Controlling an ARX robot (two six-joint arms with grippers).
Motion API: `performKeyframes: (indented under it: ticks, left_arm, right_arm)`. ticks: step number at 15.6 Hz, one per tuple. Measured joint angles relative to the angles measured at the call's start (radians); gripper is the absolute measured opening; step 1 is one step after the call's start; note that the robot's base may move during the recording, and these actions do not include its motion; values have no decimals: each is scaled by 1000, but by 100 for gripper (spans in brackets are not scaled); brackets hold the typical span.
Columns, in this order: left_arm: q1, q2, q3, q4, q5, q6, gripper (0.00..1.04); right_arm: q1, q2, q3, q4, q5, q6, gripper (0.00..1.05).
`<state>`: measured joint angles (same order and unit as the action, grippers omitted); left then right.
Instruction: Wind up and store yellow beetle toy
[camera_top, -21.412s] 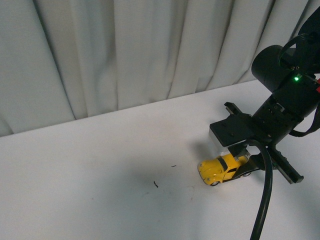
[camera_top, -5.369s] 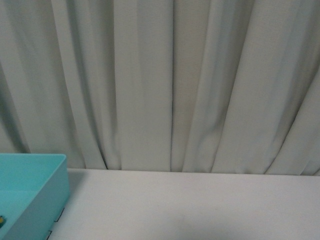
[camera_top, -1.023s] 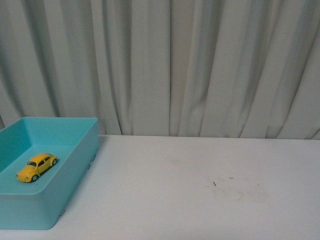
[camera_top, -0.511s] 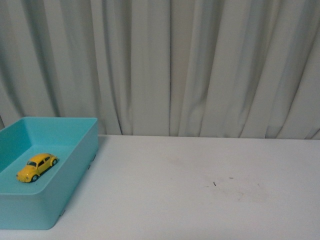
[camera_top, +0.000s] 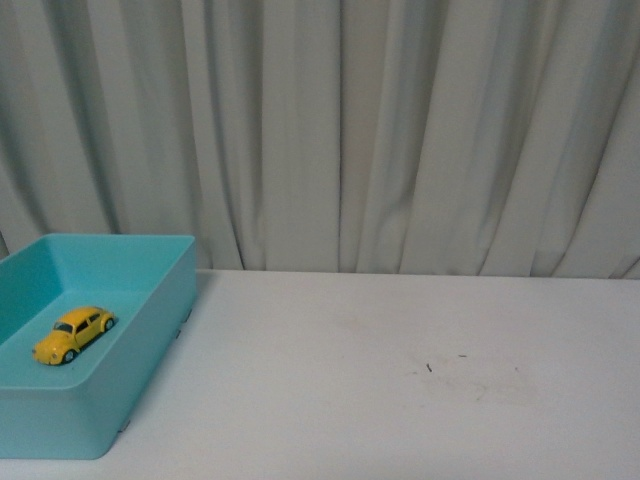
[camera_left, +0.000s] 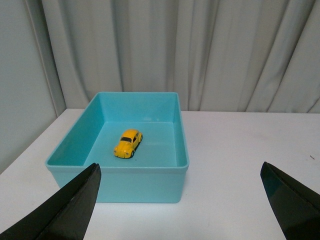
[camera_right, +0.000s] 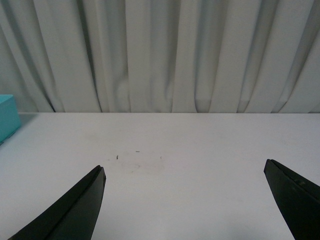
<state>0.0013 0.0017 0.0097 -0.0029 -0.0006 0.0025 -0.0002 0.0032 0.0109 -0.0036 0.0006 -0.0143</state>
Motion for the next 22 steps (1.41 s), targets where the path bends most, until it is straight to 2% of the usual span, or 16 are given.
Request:
performKeyframes:
  ticks: [22]
  left_arm:
    - [0,0,0,-1,-1,-2,98]
  right_arm:
    - [0,0,0,0,0,1,98]
